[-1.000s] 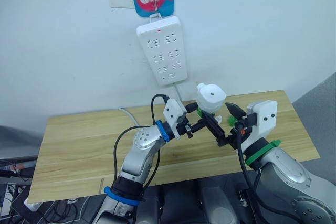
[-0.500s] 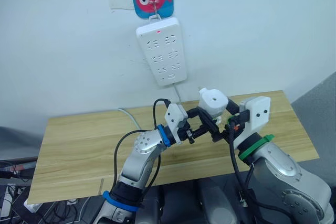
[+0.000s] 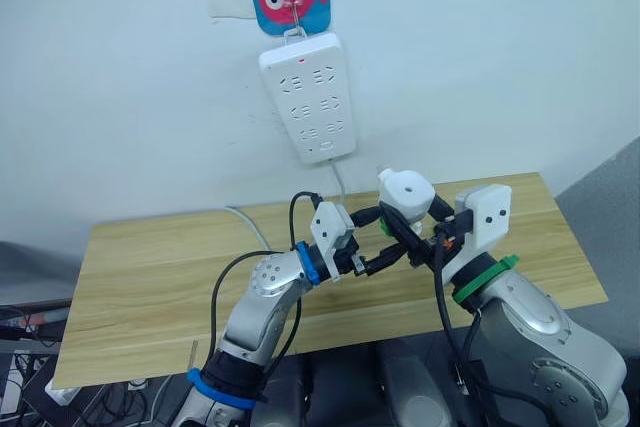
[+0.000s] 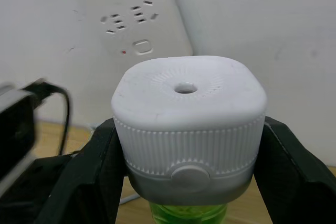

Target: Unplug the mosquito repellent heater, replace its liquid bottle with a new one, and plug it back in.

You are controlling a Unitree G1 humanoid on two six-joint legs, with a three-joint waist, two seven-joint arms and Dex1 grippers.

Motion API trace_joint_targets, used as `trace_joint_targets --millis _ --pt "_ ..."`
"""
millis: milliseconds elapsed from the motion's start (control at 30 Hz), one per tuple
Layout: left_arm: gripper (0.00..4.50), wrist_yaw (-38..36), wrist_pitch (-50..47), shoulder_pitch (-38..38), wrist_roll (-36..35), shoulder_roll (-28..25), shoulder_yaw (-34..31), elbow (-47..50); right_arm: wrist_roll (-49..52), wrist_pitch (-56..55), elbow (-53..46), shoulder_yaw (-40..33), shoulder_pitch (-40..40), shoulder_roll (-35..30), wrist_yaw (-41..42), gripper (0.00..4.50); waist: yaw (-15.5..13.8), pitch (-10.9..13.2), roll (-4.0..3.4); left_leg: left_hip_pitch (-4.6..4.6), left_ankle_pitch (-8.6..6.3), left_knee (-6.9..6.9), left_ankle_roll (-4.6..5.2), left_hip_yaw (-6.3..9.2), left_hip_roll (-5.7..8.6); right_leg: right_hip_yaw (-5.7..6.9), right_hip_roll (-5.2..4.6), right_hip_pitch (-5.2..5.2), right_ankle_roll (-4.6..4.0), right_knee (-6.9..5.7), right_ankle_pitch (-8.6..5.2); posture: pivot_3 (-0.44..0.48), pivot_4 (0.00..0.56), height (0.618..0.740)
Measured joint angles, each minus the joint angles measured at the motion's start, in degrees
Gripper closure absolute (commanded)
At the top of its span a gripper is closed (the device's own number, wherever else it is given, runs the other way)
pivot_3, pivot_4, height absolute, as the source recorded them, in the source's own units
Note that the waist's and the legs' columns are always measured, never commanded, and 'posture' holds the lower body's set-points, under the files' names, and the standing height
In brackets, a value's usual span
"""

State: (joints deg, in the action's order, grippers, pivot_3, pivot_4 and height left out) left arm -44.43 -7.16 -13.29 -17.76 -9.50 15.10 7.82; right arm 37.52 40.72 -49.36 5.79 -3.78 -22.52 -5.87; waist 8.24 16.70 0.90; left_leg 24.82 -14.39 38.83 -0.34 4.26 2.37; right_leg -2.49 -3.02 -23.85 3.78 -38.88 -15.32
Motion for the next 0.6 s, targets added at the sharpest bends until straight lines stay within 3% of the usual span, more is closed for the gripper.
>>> trace_joint_targets --millis 200,367,600 --pt "0.00 -0.1 -6.4 2.8 -5.5 -7.2 -6.7 8.2 -1.9 -0.1 2.6 -3.4 -0.7 -1.5 3.4 1.55 0.0 0.0 0.00 0.00 0.00 -0.03 0.00 -0.02 -0.03 -0.03 0.00 -0.08 -0.01 -0.04 -0.01 -0.270 0.289 0.740" --pt "0.00 -0.2 -9.1 0.2 -9.1 -15.5 -16.6 9.3 -1.9 0.0 3.0 -6.0 -2.1 -2.7 6.7 1.55 -0.4 0.0 0.00 0.00 0.00 -0.03 0.00 -0.03 0.00 -0.02 0.00 -0.10 -0.01 -0.05 -0.01 -0.251 0.291 0.740" --pt "0.00 0.7 -4.4 -10.4 -7.1 -15.3 -19.4 -1.9 -1.8 1.4 2.9 -4.4 -3.0 -1.4 7.9 1.55 -0.3 0.0 0.01 0.01 0.00 -0.01 0.00 -0.04 0.03 -0.02 -0.01 -0.13 -0.01 -0.08 -0.01 -0.251 0.277 0.740"
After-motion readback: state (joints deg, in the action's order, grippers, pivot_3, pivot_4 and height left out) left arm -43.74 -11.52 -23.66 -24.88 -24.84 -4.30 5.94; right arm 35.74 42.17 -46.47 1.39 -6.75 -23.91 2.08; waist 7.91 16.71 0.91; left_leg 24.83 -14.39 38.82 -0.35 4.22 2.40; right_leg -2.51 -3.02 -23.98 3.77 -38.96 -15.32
